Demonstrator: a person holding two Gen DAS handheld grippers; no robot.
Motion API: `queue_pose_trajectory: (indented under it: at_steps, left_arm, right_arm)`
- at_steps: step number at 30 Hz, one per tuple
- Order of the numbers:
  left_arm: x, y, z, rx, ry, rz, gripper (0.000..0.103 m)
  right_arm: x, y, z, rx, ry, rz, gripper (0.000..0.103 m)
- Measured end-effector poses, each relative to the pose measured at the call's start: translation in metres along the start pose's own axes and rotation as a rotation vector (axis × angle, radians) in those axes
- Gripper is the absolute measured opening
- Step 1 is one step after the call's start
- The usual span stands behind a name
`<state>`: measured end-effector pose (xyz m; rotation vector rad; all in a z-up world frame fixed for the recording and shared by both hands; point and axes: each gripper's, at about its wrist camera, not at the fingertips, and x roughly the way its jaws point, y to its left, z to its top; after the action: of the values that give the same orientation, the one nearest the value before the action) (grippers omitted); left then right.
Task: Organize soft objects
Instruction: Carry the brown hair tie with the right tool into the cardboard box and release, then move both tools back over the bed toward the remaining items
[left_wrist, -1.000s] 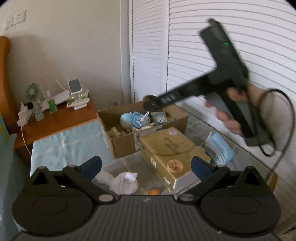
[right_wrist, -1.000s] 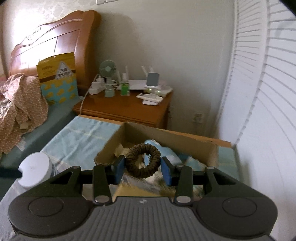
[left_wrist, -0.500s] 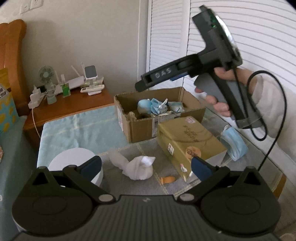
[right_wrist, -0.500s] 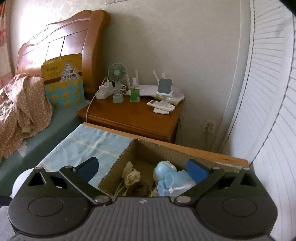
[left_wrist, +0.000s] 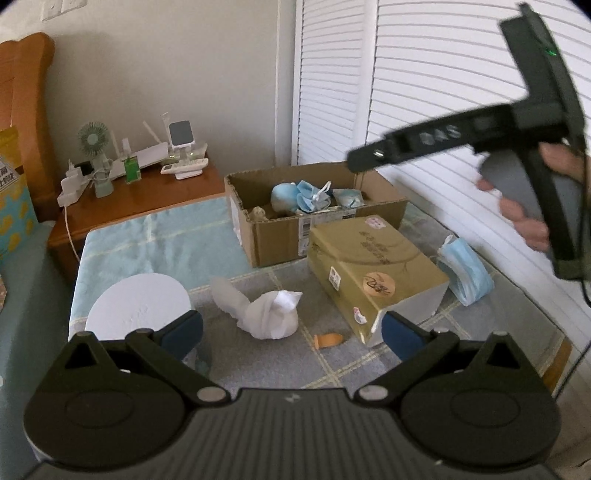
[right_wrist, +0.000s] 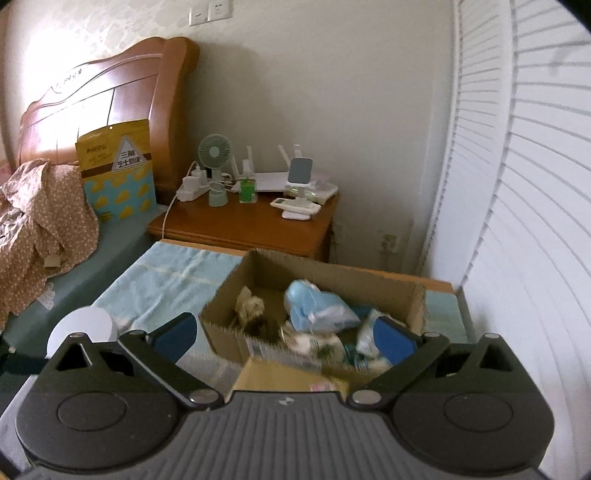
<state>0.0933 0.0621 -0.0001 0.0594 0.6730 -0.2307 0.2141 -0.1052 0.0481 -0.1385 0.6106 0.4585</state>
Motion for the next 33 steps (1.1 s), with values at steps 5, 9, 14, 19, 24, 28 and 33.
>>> queue_pose_trajectory:
  at_steps: [5, 9, 14, 19, 24, 28, 33]
  left_arm:
    - [-0.001, -0.007, -0.007, 0.028, -0.007, 0.019, 0.102]
    - [0.001, -0.01, -0.013, 0.023, 0.005, 0.0, 0.102]
    - [0.006, -0.012, -0.018, 0.018, 0.029, -0.008, 0.102]
    - [0.016, -0.016, -0.022, 0.011, 0.06, -0.011, 0.102]
    - [0.031, -0.019, -0.025, -0.003, 0.104, 0.007, 0.102]
    - [0.044, -0.019, -0.029, -0.031, 0.127, 0.005, 0.102]
    - [0.06, -0.02, -0.032, -0.058, 0.136, 0.02, 0.102]
  right_arm:
    - [-0.031, 0.0, -0.026, 0.005, -0.017, -0.078, 0.103]
    - [-0.05, -0.002, -0.053, 0.028, -0.009, -0.139, 0.103]
    - [-0.057, -0.013, -0.092, 0.073, 0.066, -0.207, 0.103]
    - [-0.042, -0.025, -0.127, 0.087, 0.183, -0.272, 0.103]
    - [-0.024, -0.033, -0.151, 0.118, 0.255, -0.27, 0.103]
    - [-0.015, -0.036, -0.161, 0.112, 0.29, -0.269, 0.103]
    - [-0.017, -0.041, -0.167, 0.161, 0.271, -0.234, 0.103]
